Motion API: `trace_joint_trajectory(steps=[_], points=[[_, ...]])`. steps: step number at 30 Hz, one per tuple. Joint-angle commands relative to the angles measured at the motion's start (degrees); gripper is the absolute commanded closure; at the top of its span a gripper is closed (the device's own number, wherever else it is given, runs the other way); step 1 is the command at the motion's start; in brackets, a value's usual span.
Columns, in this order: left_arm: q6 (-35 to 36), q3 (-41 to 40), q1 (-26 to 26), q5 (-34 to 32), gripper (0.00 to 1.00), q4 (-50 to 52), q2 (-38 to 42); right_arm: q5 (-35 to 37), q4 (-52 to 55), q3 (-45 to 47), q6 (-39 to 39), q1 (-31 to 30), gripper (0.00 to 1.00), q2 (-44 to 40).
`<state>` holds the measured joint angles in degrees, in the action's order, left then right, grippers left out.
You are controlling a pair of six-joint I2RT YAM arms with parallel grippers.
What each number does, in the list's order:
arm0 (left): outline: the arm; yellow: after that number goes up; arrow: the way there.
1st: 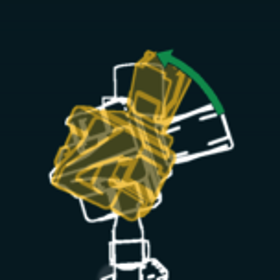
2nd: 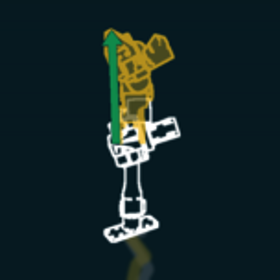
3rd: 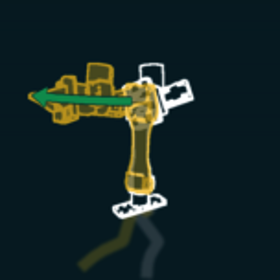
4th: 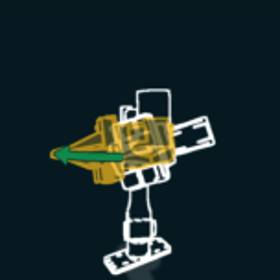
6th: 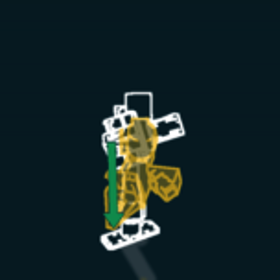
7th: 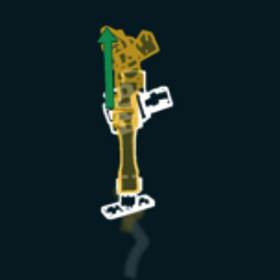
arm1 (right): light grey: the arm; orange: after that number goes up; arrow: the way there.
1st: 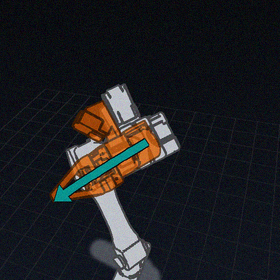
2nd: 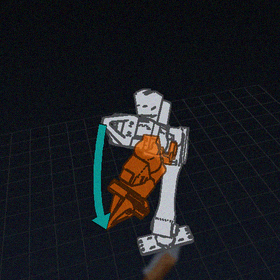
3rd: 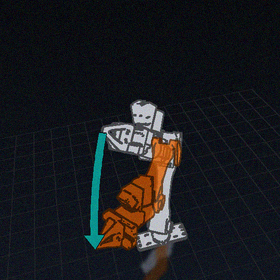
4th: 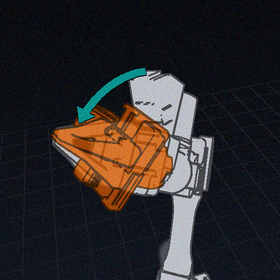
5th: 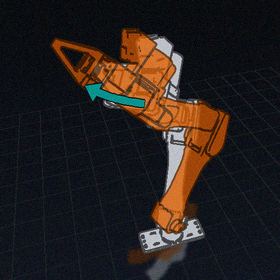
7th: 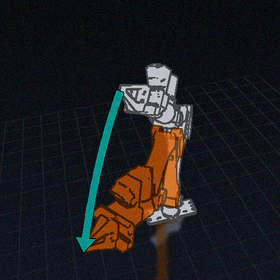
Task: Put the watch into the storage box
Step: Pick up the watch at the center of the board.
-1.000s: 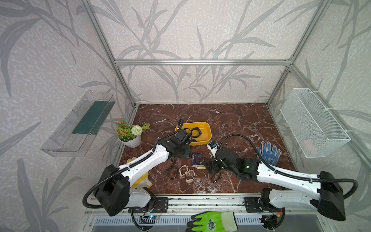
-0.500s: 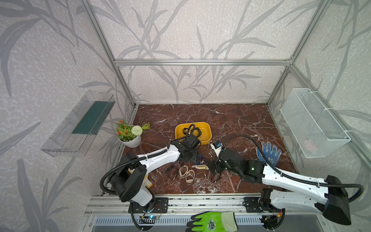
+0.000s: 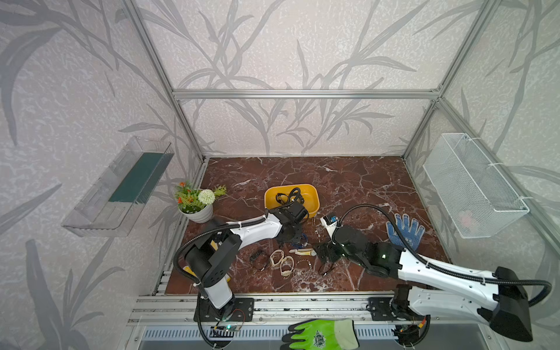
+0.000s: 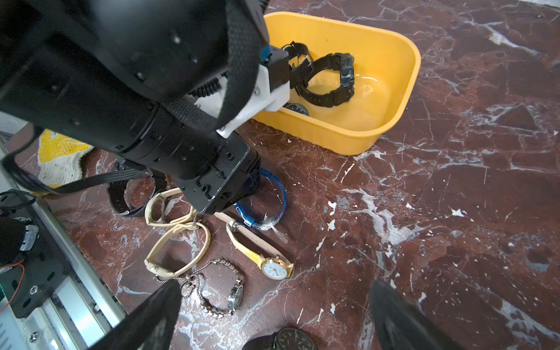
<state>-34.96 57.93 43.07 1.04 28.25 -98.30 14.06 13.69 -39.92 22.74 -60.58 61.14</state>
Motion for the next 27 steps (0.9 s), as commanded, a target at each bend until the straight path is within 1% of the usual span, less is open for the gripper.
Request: trace_joint_trajectory(steps=[1, 3, 8, 10, 11, 15, 18, 20, 24, 27], points=[[-0.76, 1.73, -0.24, -1.2, 0.66, 0.67, -0.81, 0.85, 0.5, 0.72, 0.53, 0.13, 0.03, -0.86], [-0.74, 1.88, -0.43, -1.22, 0.72, 0.66, -1.14, 0.87, 0.45, 0.66, 0.45, 0.19, 0.03, -0.77], [-0.81, 1.92, -0.84, -1.04, 0.79, 0.82, -1.57, 0.85, 0.33, 0.3, 0.17, 0.17, 0.03, -0.59], [-0.85, 2.0, -1.04, -1.04, 0.85, 1.06, -1.34, 0.88, 0.37, 0.32, 0.11, 0.18, 0.03, -0.48], [-0.91, 2.01, -1.21, -1.04, 0.86, 1.26, -1.17, 0.82, 0.2, 0.28, 0.14, 0.14, 0.03, -0.41], [-0.62, 2.37, -1.8, -1.37, 0.88, 2.71, 1.01, 0.79, 0.24, 0.3, 0.24, 0.16, 0.03, -0.24], [0.68, 3.62, -2.45, -2.95, 0.88, 5.83, 3.81, 0.7, 0.34, 0.22, 0.03, 0.14, 0.03, -0.41], [1.1, 5.1, -2.94, -5.41, 0.88, 8.73, 6.06, 0.79, 0.45, 0.15, 0.01, 0.11, 0.03, -0.42], [4.45, 9.77, -3.51, -9.83, 0.88, 14.88, 9.73, 0.74, 0.35, 0.09, -0.03, 0.16, 0.03, -0.17], [6.9, 12.72, -4.95, -12.31, 0.88, 16.74, 11.1, 0.87, 0.21, 0.21, 0.11, 0.12, 0.03, -0.12]])
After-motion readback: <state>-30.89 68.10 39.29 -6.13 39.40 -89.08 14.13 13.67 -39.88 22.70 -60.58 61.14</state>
